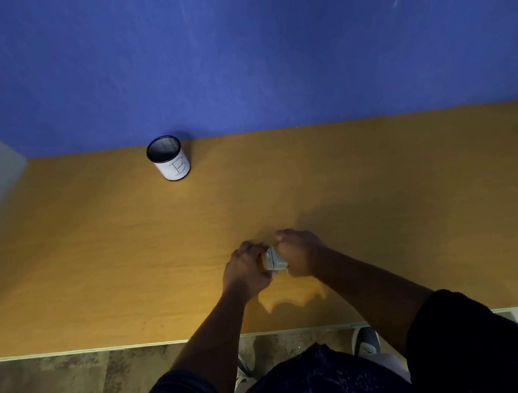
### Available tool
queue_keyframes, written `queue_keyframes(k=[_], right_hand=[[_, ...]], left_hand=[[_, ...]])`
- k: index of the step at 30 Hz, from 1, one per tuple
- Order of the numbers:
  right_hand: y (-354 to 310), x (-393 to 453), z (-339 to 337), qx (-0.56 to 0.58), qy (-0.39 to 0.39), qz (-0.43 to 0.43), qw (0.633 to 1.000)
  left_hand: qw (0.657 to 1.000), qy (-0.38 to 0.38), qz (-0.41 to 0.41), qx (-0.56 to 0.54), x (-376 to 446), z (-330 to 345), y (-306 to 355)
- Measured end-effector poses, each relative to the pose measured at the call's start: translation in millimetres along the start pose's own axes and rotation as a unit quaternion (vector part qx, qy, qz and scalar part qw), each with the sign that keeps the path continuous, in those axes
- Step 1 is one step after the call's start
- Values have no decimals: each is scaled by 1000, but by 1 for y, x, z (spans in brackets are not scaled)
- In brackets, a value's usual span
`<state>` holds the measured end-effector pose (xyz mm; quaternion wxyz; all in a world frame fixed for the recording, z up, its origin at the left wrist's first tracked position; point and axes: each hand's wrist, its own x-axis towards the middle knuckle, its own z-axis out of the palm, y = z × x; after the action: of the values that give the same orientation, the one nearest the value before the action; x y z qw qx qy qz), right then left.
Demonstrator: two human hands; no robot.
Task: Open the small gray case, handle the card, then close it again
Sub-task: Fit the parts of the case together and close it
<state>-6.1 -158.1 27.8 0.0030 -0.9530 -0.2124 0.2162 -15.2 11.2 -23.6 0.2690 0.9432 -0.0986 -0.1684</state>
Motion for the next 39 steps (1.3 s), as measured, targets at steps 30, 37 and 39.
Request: queue_keyframes(k=[30, 37, 39], right_hand=[[7, 3, 4, -8, -10, -13, 1000], [6, 0, 13, 1, 12, -11, 1000], [9, 1, 10, 1, 0, -12, 1000]], left_hand=[[998, -57, 30, -23, 15, -9, -8], [998, -46, 24, -30, 16, -9, -4], [998, -44, 21, -28, 16, -8, -3]])
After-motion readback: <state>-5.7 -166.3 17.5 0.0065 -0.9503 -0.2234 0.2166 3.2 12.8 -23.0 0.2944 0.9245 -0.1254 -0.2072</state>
